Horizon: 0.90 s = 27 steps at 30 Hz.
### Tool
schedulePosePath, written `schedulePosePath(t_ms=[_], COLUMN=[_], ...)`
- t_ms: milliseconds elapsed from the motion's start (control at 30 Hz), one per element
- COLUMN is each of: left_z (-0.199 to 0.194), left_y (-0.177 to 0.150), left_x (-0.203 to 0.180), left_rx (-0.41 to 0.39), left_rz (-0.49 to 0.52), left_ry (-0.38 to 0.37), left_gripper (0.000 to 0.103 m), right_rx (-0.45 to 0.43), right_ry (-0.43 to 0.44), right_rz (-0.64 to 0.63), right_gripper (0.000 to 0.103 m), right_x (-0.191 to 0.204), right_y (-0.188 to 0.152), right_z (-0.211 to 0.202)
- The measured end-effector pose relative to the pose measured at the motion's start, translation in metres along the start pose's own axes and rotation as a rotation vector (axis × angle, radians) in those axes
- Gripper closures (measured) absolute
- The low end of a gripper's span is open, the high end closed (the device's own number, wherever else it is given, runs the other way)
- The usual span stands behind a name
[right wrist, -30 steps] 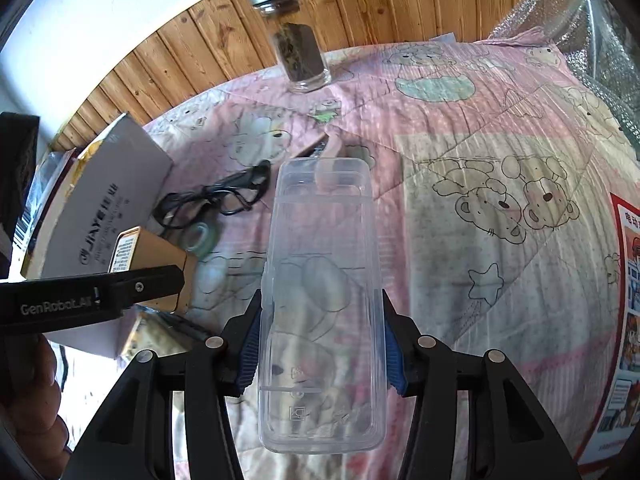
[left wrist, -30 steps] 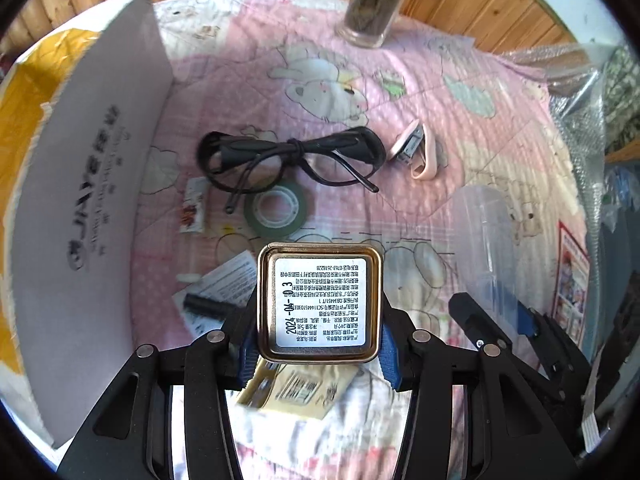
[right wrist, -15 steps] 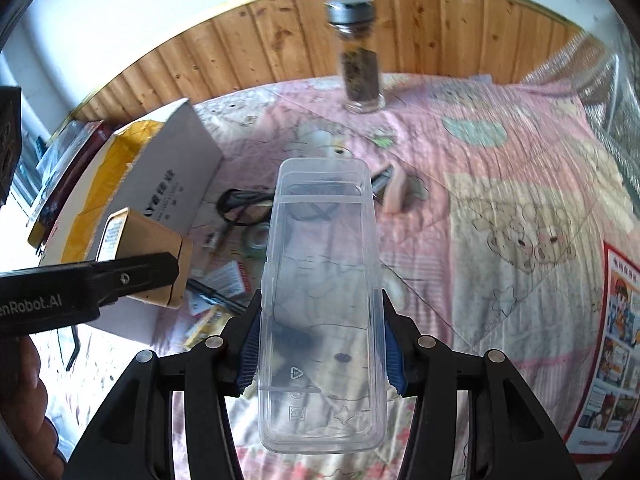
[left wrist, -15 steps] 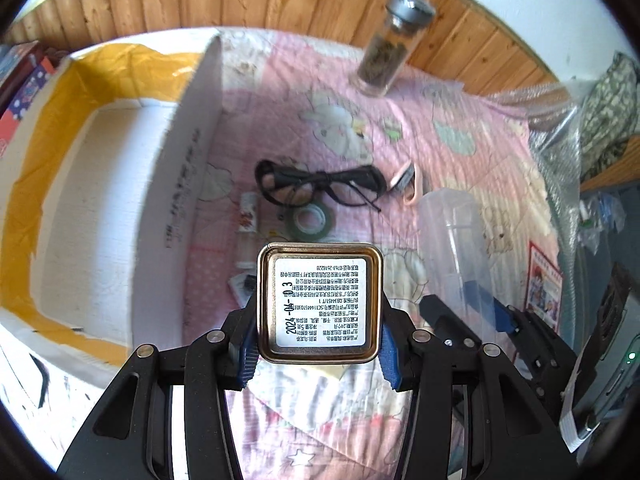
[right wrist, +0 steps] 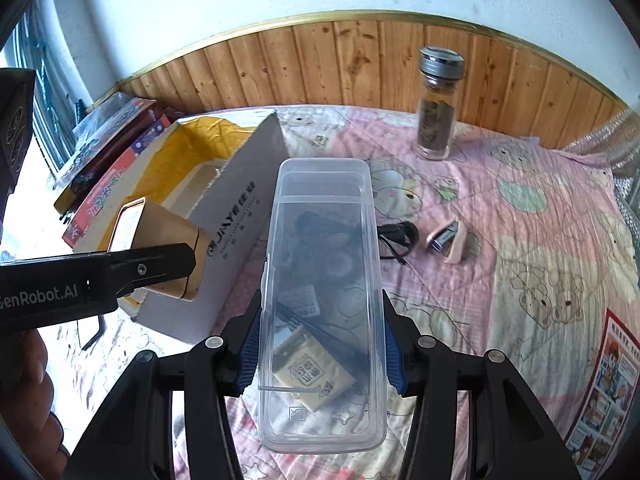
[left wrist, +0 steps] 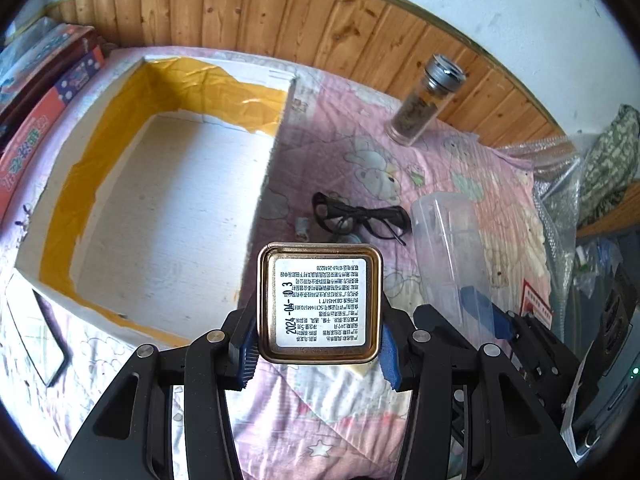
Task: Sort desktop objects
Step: 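Carry the clear box and gold tin over the yellow-lined cardboard box with both tools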
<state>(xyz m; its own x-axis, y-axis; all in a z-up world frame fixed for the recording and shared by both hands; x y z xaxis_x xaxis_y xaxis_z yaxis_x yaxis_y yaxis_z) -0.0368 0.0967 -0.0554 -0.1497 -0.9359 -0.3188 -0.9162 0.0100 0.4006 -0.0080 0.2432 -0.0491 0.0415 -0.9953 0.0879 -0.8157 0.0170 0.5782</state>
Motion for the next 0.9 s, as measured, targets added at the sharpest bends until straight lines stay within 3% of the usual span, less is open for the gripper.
schedulePosePath(t_ms=[333,900], left_z=[-0.019,-0.029], left_y=[0.003,0.013], left_x=[0.016,0.075], left_rx=[-0.036,-0.051], left_rz=[-0.035,-0.169], left_ry=[0.029,0.039], left_gripper=[0.053,0.053], right_rx=[-0.031,0.005], right_ry=[0.049,0.15], right_rz=[-0.078,-0.204], right_gripper=[0.051,0.051], right_x=[0.033,0.096], right_y=[0.013,0.025], right_z=[-0.018,-0.001])
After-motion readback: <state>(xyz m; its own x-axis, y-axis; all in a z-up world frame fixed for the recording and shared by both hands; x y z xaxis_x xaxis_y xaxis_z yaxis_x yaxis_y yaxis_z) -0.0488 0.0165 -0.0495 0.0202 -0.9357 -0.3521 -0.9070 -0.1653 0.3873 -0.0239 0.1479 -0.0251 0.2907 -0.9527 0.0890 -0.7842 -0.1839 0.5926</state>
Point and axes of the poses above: each gripper's, at about its wrist camera, not at the fingertips, and z roughly the way its jaws point, x to its left, y to its top, the point moved 3 cm from there along z, roughly the way its jaws point, and after that the axes turned 3 degrees about -y, right-handed, at the moved point
